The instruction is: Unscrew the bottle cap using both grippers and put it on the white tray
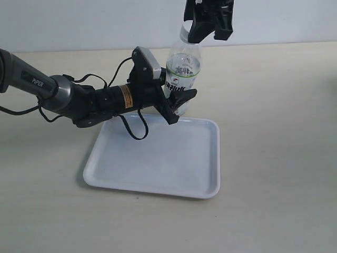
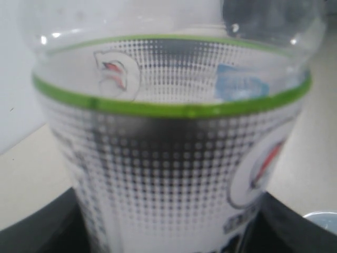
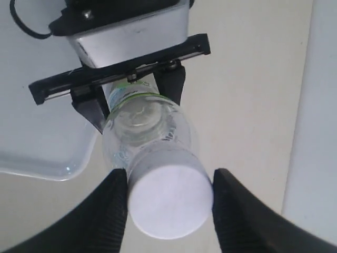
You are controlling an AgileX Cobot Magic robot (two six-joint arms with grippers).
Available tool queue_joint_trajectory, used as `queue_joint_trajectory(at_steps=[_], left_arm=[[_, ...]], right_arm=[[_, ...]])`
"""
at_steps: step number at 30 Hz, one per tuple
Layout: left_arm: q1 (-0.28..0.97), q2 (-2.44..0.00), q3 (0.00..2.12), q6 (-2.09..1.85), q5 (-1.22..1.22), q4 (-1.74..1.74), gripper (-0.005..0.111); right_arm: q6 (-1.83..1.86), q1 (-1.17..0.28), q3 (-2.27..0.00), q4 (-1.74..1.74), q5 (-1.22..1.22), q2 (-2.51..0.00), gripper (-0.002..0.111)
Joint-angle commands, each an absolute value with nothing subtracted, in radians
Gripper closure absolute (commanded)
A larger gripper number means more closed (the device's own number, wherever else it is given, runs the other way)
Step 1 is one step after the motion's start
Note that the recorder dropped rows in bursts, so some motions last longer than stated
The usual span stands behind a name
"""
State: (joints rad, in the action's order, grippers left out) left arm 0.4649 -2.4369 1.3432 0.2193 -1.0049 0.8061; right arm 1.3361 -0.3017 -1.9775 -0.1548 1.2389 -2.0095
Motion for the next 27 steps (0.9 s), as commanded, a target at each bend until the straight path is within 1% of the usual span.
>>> queue_joint_trajectory(at_steps=[1,6,18,27], left_arm=[[0.464,-2.438,1.338,0.217,-0.975,0.831,0.107],[0.464,-2.438,1.338,0.217,-0.975,0.831,0.107],[0.464,-2.438,1.338,0.216,-0.975,0.831,0.107],[0.464,-2.438,1.338,0.216,-0.975,0.831,0.107]], right_arm=[[1.561,-0.303,-1.982,-0.131,1.221,-2.011,0.108],[1.789,-0.303,-1.982,-0.131,1.221,-2.011,0.108],[2.106,-0.303,-1.982,-0.138,1.221,-2.011,0.108],[2.108,-0.303,-1.982,-0.141,1.221,-2.011,0.108]])
